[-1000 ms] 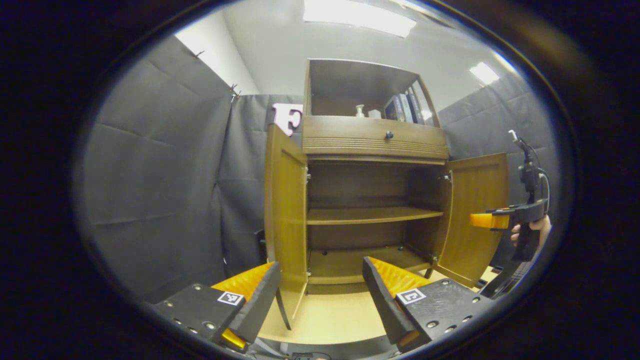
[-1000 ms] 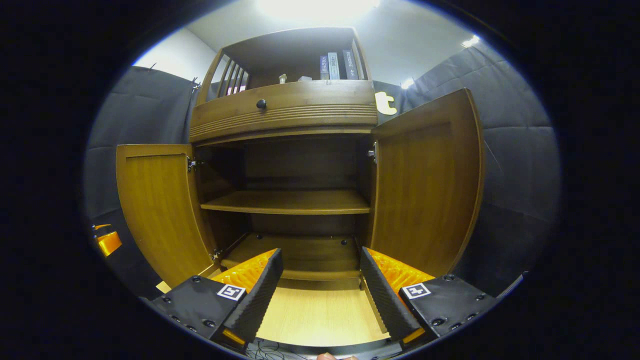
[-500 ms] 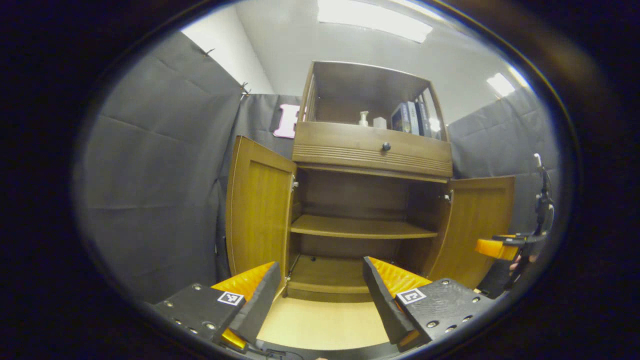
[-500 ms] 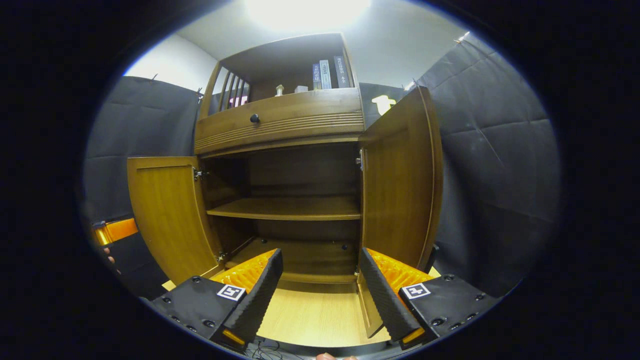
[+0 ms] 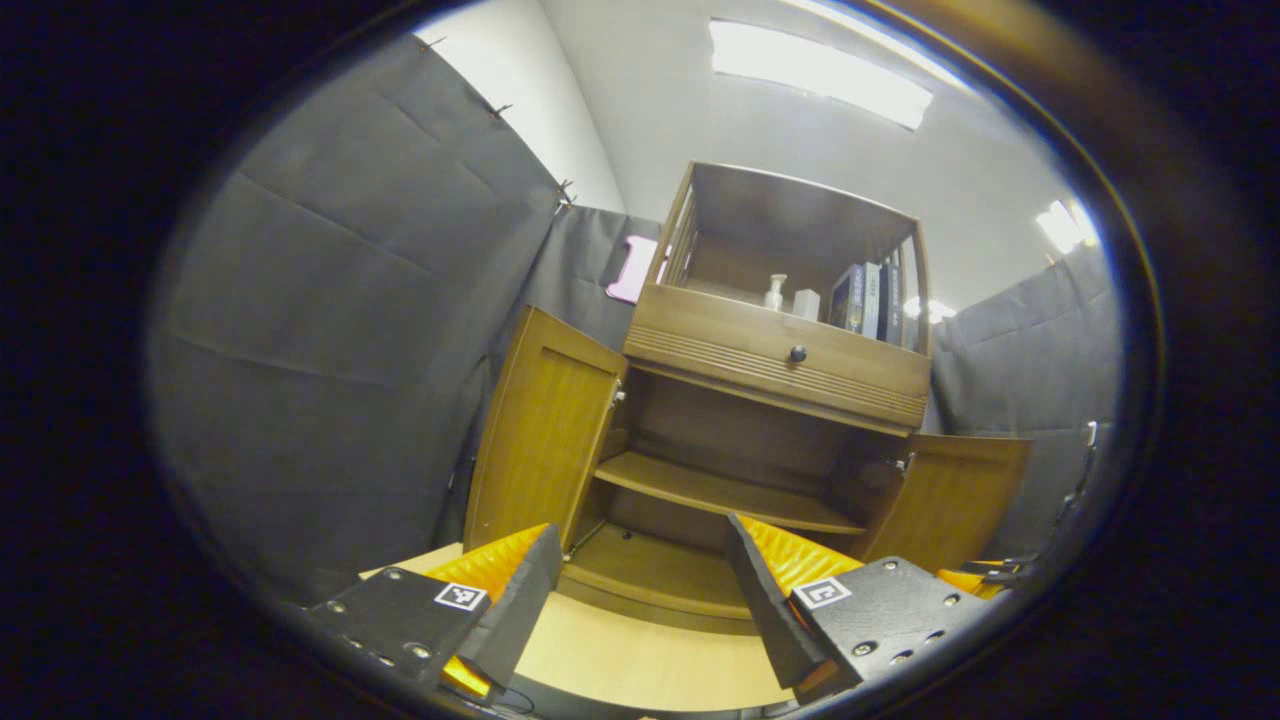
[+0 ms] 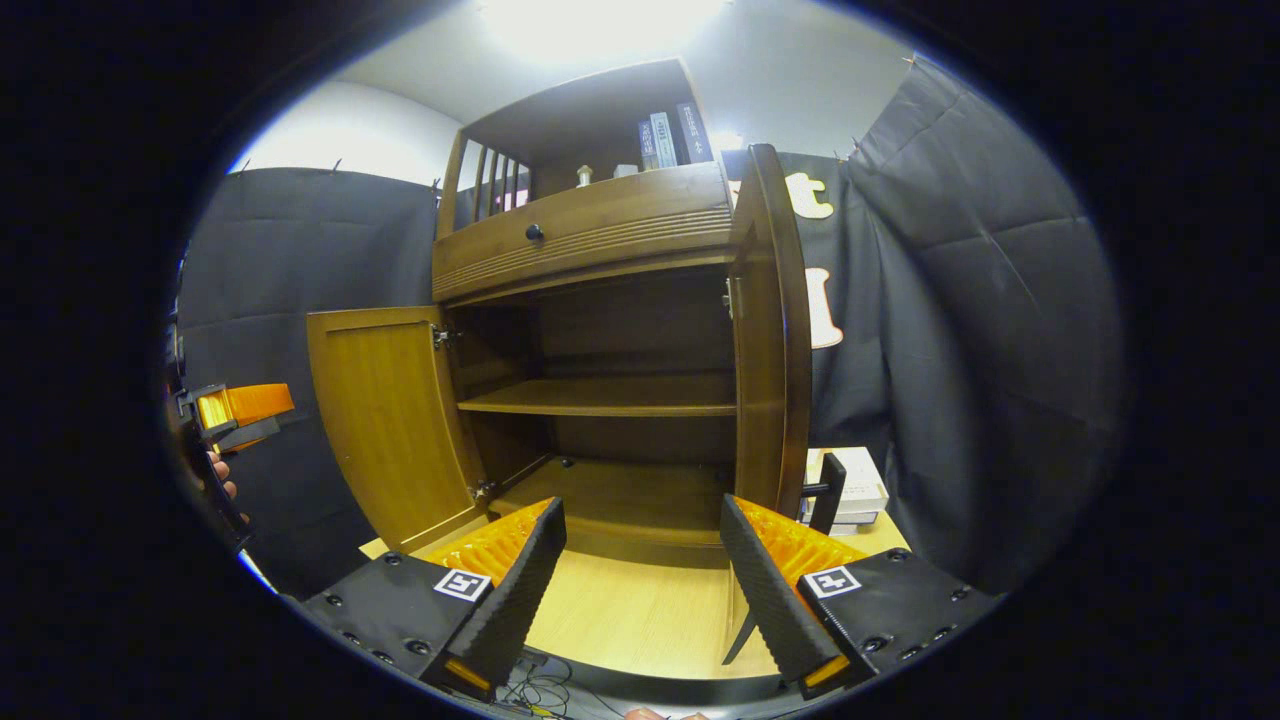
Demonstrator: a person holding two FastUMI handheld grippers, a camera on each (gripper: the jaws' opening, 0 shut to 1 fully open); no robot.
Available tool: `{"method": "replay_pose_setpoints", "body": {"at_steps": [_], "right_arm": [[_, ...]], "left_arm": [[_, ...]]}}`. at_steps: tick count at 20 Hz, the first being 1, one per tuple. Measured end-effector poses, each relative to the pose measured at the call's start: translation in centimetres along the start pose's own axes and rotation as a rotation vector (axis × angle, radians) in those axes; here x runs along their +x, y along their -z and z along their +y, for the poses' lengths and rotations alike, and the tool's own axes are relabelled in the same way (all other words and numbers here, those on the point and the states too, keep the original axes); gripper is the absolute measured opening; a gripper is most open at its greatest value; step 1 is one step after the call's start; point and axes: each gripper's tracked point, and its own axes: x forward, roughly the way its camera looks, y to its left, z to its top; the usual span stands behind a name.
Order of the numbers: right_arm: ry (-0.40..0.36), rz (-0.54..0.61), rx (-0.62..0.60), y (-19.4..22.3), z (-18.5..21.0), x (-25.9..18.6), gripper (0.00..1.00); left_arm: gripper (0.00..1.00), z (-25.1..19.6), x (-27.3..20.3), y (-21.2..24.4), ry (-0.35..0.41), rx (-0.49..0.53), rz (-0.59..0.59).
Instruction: Open the right door of the double-door shoe cabinet with the right hand, and open the left door with the left hand.
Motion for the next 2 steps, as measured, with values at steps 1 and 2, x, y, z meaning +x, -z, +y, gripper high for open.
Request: {"method": "replay_pose_setpoints", "body": {"at_steps": [1, 2], "right_arm": [[-0.02, 0.004, 0.0, 0.22, 0.27, -0.13, 0.92], [-0.038, 0.009, -0.003, 0.3, 0.52, -0.26, 0.93]], "left_arm": [[0.95, 0.0, -0.67, -0.27, -0.01, 0.032, 0.005], [0.95, -0.23, -1.26, -0.5, -0.013, 0.063, 0.012]]}}
